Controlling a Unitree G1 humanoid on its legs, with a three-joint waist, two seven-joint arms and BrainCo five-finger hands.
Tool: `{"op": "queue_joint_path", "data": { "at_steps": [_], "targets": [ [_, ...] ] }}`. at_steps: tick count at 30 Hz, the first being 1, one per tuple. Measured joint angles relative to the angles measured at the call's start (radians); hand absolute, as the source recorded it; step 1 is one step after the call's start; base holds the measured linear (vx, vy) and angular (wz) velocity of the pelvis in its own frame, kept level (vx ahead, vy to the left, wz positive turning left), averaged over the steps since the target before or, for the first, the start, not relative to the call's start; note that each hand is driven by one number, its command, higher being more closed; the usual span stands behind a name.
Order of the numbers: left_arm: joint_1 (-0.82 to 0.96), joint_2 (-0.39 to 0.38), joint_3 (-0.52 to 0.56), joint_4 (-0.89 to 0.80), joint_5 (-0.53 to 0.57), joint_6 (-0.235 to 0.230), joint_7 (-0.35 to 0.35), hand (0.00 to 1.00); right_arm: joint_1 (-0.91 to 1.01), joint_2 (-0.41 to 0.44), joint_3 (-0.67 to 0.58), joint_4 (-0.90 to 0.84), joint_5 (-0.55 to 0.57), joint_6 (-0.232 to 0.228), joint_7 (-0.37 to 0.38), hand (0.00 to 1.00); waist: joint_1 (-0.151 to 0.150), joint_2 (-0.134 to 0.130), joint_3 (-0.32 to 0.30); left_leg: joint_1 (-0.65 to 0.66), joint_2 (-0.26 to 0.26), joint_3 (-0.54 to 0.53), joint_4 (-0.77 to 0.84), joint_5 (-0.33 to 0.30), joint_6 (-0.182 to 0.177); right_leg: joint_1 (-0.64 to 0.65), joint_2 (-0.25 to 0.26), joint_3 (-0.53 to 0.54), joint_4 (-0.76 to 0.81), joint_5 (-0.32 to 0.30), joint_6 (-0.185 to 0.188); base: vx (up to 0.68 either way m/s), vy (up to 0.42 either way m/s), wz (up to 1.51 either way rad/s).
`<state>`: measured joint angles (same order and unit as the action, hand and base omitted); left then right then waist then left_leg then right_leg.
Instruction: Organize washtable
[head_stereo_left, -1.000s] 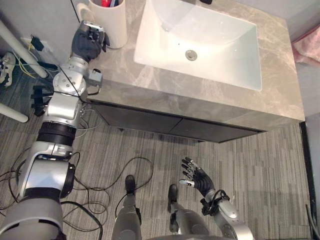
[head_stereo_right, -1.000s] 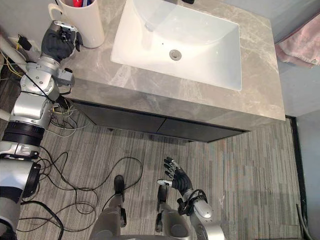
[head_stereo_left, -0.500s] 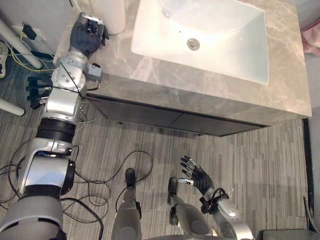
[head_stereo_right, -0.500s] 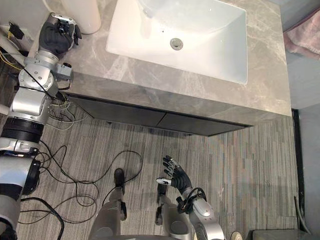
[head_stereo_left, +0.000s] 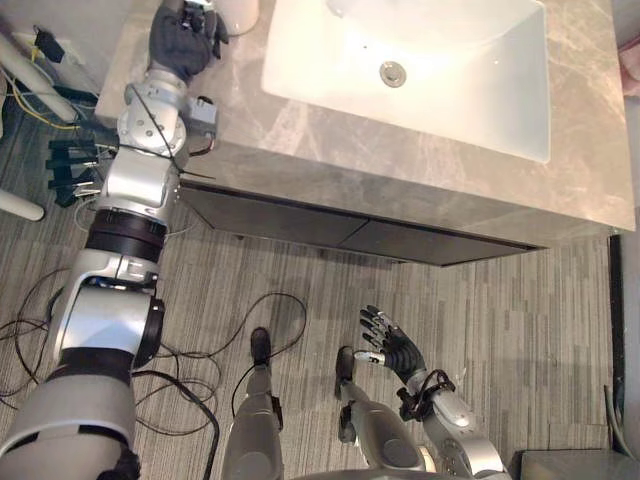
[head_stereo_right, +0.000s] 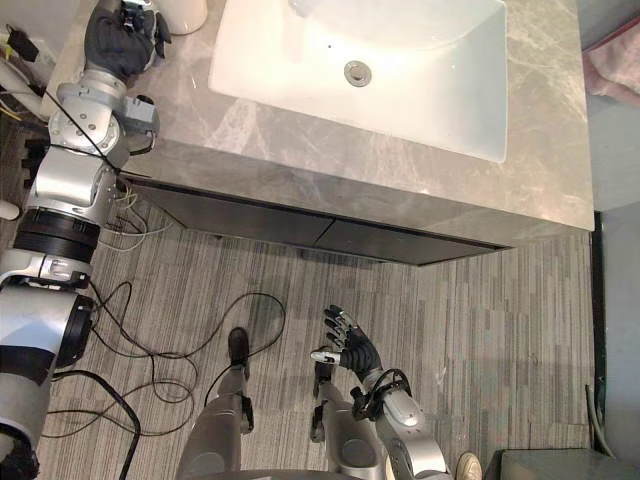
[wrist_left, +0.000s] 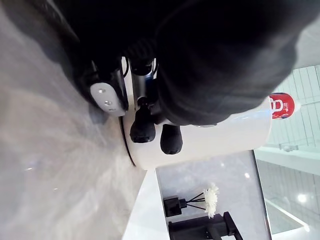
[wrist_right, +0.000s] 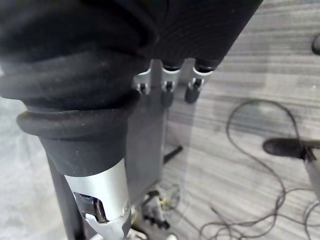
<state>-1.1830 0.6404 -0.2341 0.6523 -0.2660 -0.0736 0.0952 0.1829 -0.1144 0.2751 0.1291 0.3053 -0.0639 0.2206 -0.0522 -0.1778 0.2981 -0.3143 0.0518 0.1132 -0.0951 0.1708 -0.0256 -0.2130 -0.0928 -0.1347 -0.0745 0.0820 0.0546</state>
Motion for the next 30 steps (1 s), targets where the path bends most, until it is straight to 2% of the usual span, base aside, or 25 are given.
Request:
{"op": "queue_joint_path", "data": {
  "at_steps": [4,9,11,15,25,30],
  "targets": [
    [-0.081,0.002,-0.014,0.07,-0.003,0.012,0.0,1.0,0.0,0.012,0.019,0.0,0.0,0.001,0.001,0.0,-0.019,0.0,0.0,-0.001,-0.001,0.003,0.0,0.0,0.0,0.0,-0.004,0.002,-0.004,0.005,0.0,0.0,0.0,0.0],
    [-0.157,0.012,-0.045,0.133,-0.011,0.02,-0.004,1.0,0.001,0.012,0.019,0.0,0.0,0.002,0.002,0.0,-0.027,-0.001,0.0,-0.002,0.0,0.018,0.0,0.0,0.0,-0.004,-0.004,0.016,-0.017,0.016,-0.002,-0.01,0.018,-0.09],
    [-0.178,0.023,-0.047,0.167,-0.031,0.021,-0.004,1.0,0.001,0.011,0.019,0.0,0.0,0.002,0.002,0.0,-0.043,-0.001,0.001,-0.003,0.001,0.026,0.0,0.0,0.0,-0.009,-0.004,0.025,-0.017,0.017,-0.003,0.0,0.022,-0.11],
    [-0.22,0.034,-0.052,0.208,-0.045,0.023,-0.005,1.0,0.006,0.009,0.017,0.0,0.0,0.003,0.001,0.0,-0.049,-0.004,0.01,-0.01,0.005,0.032,0.0,0.0,0.0,-0.019,-0.004,0.031,-0.017,0.02,-0.003,0.0,0.014,-0.07],
    [-0.24,0.035,-0.059,0.247,-0.045,0.023,-0.007,1.0,0.011,0.009,0.015,0.0,0.0,0.003,0.002,0.0,-0.057,-0.007,0.018,-0.022,0.005,0.041,0.0,0.0,0.0,-0.035,0.002,0.047,-0.02,0.026,-0.005,0.0,0.01,-0.03],
    [-0.242,0.041,-0.048,0.266,-0.043,0.022,-0.004,1.0,0.016,0.009,0.014,0.0,-0.001,0.003,0.002,0.0,-0.073,-0.007,0.018,-0.019,0.005,0.043,0.0,0.0,0.0,-0.033,0.001,0.052,-0.021,0.033,-0.009,0.0,0.011,-0.02]
  ]
}}
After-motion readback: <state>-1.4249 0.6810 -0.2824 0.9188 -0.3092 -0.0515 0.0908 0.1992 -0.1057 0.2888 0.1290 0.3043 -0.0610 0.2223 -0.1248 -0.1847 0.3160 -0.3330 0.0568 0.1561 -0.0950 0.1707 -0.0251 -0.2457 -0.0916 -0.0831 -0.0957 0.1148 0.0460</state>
